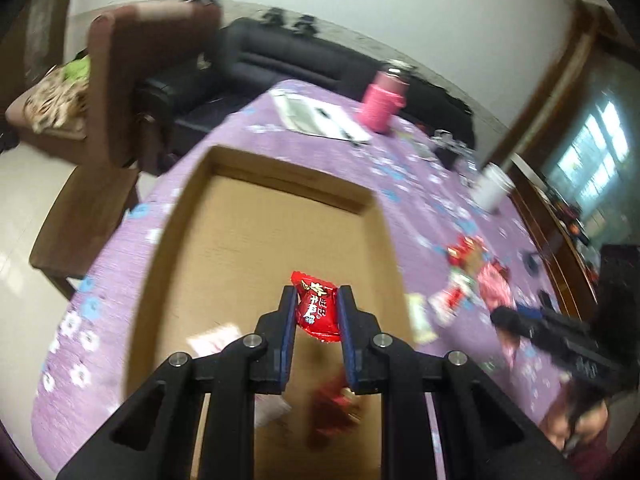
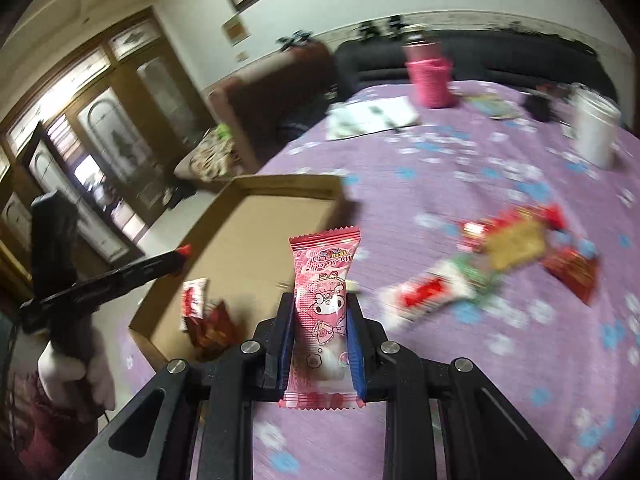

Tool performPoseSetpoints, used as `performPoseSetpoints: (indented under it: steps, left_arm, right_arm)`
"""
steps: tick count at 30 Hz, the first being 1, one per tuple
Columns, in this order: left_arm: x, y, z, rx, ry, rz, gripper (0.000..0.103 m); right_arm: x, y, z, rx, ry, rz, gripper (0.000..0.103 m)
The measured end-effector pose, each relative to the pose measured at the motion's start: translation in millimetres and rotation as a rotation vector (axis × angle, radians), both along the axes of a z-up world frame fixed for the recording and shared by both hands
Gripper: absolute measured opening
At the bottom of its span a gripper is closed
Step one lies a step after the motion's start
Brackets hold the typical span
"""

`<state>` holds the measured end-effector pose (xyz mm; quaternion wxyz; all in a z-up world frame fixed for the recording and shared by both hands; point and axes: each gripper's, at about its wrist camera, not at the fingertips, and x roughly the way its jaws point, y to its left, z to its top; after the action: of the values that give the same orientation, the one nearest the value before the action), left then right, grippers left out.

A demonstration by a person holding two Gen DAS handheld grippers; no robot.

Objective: Organize snacks
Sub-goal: 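Drop the red candy from the left tool and the pink wrapper from the right tool into the tray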

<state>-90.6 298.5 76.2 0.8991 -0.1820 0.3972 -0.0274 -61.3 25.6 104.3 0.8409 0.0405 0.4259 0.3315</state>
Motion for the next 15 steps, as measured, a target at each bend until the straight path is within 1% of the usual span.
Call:
performPoseSetpoints:
  steps: [2, 3, 7, 10, 12, 14, 15]
  left_arm:
    - [7.9, 11.5, -6.1, -0.001, 0.02, 0.024, 0.019]
    - [12.1, 15.4, -8.3, 0.003, 0.028, 0.034, 0.019]
    - [19.9, 30.9, -21.1, 0.01, 0.063, 0.073, 0.02]
    - [22.6, 39.5, -26.0, 0.009, 0.072, 0.095, 0.02]
    - [24.7, 44.2, -27.3, 0.003, 0.073, 0.105, 0.025]
    - [23.9, 48.0, -27.9, -0.025, 0.071, 0.109, 0.044]
    - [23.2, 48.5, -27.8, -0.033, 0.067, 0.111, 0.047]
  right_arm:
    - [6.8, 27.0, -4.4, -0.013, 0.016, 0.034, 0.026]
    - [11.4, 45.1, -8.9, -0.024, 0.028, 0.054, 0.026]
    - [23.5, 94.1, -29.2, -0.074, 0.063, 0.098, 0.026]
    - [32.7, 119.2, -43.9, -0.1, 0.086, 0.117, 0.026]
    - [36.1, 129.2, -49.8, -0.107, 0.093, 0.122, 0.026]
    - [37.6, 136.3, -53.1, -0.114, 0.094, 0.124, 0.026]
    - [38.5, 139.1, -55.1, -0.118, 0.088, 0.124, 0.026]
